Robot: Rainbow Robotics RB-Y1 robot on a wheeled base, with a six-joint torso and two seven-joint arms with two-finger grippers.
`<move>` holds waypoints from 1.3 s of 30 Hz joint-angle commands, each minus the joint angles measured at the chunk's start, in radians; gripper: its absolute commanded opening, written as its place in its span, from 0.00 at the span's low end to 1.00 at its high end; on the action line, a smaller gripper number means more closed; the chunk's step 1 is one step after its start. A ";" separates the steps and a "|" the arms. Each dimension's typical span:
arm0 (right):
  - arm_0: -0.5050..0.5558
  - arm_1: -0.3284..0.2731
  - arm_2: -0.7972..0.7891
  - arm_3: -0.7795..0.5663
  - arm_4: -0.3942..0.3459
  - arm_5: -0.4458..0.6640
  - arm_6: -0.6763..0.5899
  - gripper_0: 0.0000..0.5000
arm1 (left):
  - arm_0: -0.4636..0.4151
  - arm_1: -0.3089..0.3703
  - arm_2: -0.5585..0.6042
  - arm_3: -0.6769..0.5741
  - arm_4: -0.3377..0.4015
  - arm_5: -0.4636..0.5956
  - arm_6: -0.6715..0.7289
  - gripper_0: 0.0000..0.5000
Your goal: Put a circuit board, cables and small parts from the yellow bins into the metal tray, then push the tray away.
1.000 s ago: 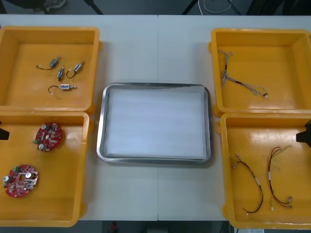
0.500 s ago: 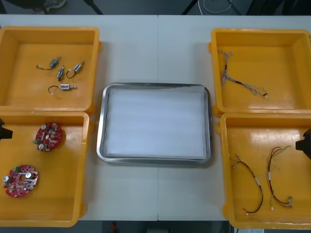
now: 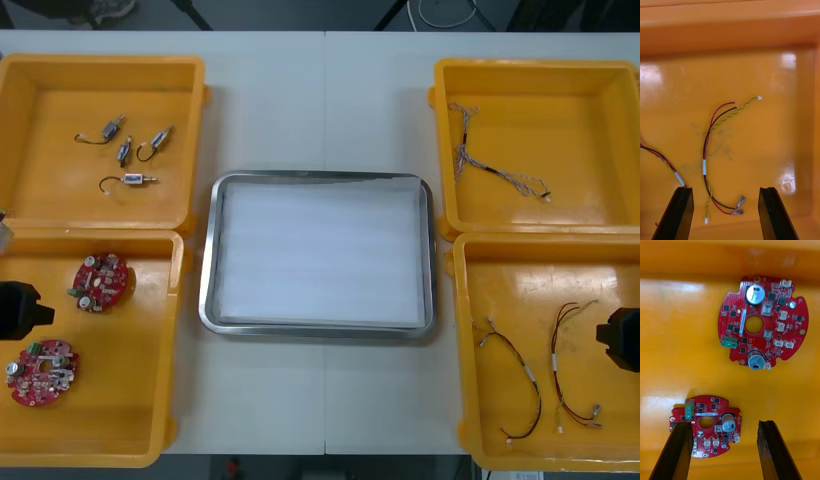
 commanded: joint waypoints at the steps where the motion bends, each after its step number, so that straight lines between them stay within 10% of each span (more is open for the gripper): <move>1: 0.073 0.014 0.089 -0.014 0.070 -0.079 0.013 1.00 | 0.075 -0.008 -0.040 -0.031 -0.017 -0.060 -0.048 1.00; 18: 0.074 0.011 0.229 0.264 0.100 -0.363 0.026 1.00 | 0.157 -0.008 -0.157 -0.019 -0.074 -0.211 -0.044 1.00; 39: 0.094 -0.001 0.302 0.296 0.137 -0.380 0.009 1.00 | 0.158 -0.008 -0.229 0.059 -0.124 -0.325 -0.051 1.00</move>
